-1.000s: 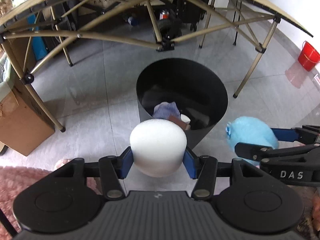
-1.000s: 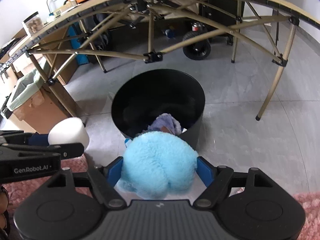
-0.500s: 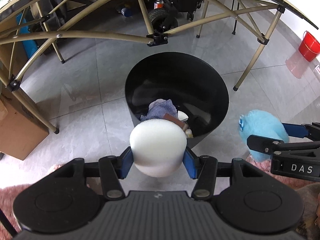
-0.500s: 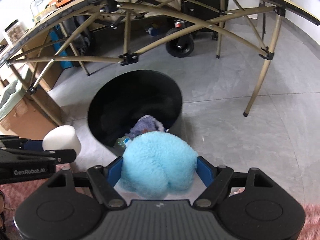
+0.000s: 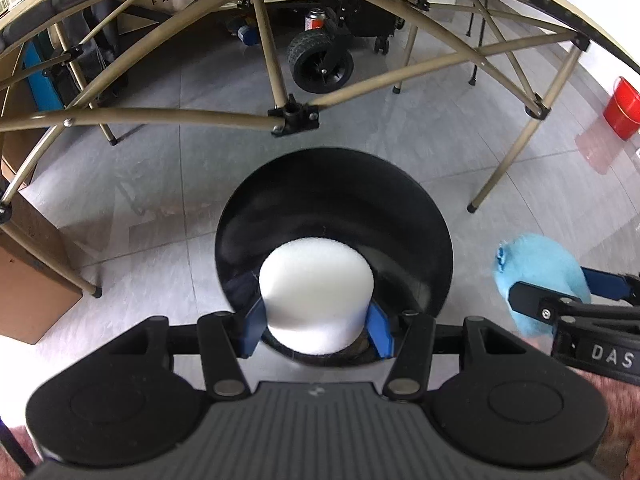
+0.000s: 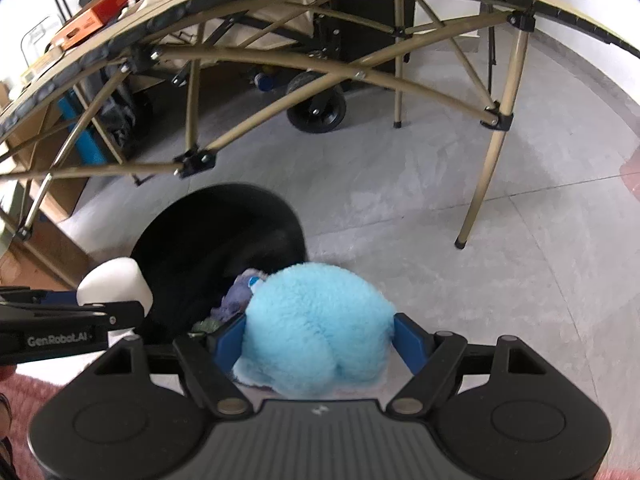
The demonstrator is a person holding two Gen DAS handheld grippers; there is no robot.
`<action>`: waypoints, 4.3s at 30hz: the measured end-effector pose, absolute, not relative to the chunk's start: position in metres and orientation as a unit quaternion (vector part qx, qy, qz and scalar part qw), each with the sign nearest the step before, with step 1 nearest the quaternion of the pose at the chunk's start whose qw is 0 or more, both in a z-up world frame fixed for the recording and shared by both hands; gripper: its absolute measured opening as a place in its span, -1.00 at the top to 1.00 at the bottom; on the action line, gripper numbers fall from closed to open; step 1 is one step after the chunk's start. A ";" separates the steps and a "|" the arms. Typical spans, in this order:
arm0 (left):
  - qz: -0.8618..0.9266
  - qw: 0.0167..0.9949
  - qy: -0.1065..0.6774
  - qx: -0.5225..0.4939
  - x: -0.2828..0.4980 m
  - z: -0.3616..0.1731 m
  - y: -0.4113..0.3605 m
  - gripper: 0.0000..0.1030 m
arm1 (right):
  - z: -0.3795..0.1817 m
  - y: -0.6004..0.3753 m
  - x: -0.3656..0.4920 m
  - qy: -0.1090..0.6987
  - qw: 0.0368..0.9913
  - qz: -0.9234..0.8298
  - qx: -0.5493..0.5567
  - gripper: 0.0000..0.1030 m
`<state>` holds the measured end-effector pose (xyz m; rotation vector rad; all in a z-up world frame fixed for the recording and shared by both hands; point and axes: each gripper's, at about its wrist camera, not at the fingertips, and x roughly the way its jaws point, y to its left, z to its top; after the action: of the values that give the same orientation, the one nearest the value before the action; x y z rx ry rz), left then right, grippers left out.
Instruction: Collect trash
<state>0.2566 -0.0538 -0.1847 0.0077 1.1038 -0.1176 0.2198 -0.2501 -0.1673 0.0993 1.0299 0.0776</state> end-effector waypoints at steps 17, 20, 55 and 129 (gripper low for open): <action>0.001 0.827 0.561 -0.029 0.308 -0.223 -0.084 -0.05 | -0.182 -0.268 0.249 0.498 0.866 -0.015 0.044 -0.49; 0.008 0.825 0.564 -0.029 0.309 -0.229 -0.085 -0.05 | -0.186 -0.269 0.249 0.504 0.863 -0.019 0.041 -0.49; 0.045 0.832 0.553 -0.031 0.307 -0.227 -0.070 -1.00 | -0.185 -0.267 0.247 0.500 0.865 -0.014 0.041 -0.49; 0.042 0.937 0.336 -0.090 0.135 -0.047 0.065 -1.00 | -0.077 -0.177 0.162 0.386 0.908 0.165 0.005 -1.00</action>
<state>0.1352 0.0649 -0.0465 -0.1841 0.6859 0.0849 0.1619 -0.1767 -0.0768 0.0108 0.7957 0.3401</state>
